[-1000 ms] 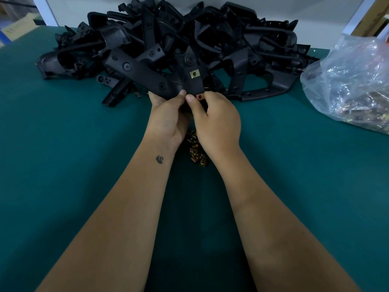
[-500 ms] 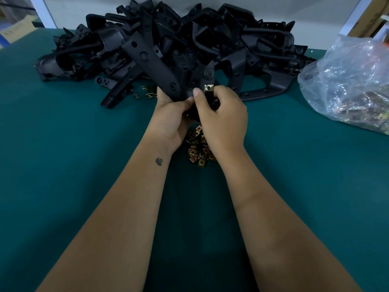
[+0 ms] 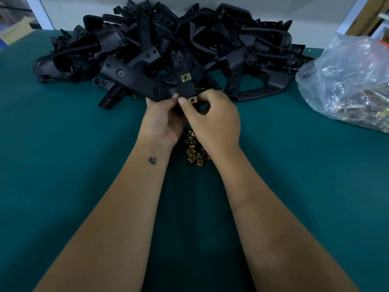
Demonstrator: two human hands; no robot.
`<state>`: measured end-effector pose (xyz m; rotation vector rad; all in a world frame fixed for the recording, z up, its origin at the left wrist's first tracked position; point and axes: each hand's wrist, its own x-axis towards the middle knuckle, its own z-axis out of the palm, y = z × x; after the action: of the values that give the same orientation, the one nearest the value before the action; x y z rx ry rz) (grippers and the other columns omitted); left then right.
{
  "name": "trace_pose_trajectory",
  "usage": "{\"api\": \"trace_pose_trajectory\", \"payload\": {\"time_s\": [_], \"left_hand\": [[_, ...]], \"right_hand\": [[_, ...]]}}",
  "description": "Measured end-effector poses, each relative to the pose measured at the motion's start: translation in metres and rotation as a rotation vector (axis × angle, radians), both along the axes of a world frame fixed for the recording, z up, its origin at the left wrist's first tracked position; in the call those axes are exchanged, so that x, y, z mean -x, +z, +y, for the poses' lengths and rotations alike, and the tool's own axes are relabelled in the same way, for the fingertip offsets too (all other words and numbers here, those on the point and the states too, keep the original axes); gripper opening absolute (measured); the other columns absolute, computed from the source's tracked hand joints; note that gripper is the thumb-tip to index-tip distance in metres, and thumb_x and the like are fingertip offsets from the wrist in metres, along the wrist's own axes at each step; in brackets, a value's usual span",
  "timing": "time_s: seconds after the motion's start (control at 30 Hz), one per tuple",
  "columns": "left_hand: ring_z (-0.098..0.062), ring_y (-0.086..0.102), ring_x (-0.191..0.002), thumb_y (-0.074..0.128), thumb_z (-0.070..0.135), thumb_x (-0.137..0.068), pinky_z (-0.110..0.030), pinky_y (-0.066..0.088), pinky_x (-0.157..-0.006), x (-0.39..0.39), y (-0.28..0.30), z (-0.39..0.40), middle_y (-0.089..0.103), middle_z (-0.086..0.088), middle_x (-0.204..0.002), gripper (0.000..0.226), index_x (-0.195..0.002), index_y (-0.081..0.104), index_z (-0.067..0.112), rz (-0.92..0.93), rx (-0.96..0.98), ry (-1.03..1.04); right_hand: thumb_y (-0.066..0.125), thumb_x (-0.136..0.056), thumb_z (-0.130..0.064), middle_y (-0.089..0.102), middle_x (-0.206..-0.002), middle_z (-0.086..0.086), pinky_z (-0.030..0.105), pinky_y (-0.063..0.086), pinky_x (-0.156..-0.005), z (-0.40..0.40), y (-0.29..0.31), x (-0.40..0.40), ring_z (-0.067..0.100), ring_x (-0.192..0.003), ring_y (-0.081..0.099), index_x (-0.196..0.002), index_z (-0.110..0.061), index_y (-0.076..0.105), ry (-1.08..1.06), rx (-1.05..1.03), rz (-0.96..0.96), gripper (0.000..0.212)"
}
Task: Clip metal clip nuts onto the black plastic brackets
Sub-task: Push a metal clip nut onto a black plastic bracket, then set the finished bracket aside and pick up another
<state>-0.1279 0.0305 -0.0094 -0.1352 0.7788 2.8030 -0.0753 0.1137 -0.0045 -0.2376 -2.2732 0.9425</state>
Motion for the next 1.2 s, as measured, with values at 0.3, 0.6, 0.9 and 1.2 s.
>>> {"api": "trace_pose_trajectory", "payload": {"time_s": [0.3,0.6,0.9,1.2], "left_hand": [[-0.030,0.064,-0.108,0.037,-0.015,-0.096,-0.042,0.060,-0.084,-0.001,0.001,0.000,0.061,-0.016,-0.124,0.041,-0.120,0.048,0.017,0.053,0.086,-0.037],[-0.019,0.068,-0.105,0.054,0.000,-0.097,-0.037,0.057,-0.091,-0.005,0.004,0.003,0.068,-0.004,-0.116,0.029,-0.120,0.053,0.018,0.192,0.415,0.020],[-0.013,0.063,-0.115,0.060,0.020,-0.099,-0.042,0.051,-0.103,-0.033,0.021,0.020,0.065,0.002,-0.125,0.031,-0.128,0.050,0.023,0.396,0.730,0.084],[-0.025,0.069,-0.087,0.059,0.012,-0.093,-0.041,0.056,-0.082,-0.108,0.042,0.107,0.070,-0.006,-0.096,0.016,-0.106,0.056,0.021,0.282,0.601,-0.111]], "right_hand": [[0.065,-0.092,-0.028,0.063,-0.076,0.009,0.032,0.036,-0.064,0.002,0.002,-0.001,0.026,-0.069,0.057,-0.071,-0.001,0.064,-0.035,-0.381,0.163,0.034],[0.060,-0.093,-0.036,0.062,-0.092,0.003,0.026,0.035,-0.065,0.006,0.002,0.001,0.018,-0.079,0.056,-0.089,-0.005,0.064,-0.070,-0.256,0.127,0.032],[0.063,-0.092,-0.030,0.060,-0.088,-0.013,0.006,0.038,-0.063,0.003,0.023,-0.018,-0.004,-0.077,0.053,-0.097,-0.019,0.060,-0.058,0.340,0.150,0.013],[0.066,-0.089,-0.017,0.065,-0.080,-0.009,0.017,0.050,-0.064,0.054,0.039,-0.088,0.000,-0.070,0.060,-0.086,-0.018,0.060,-0.266,0.783,0.344,0.007]]}}
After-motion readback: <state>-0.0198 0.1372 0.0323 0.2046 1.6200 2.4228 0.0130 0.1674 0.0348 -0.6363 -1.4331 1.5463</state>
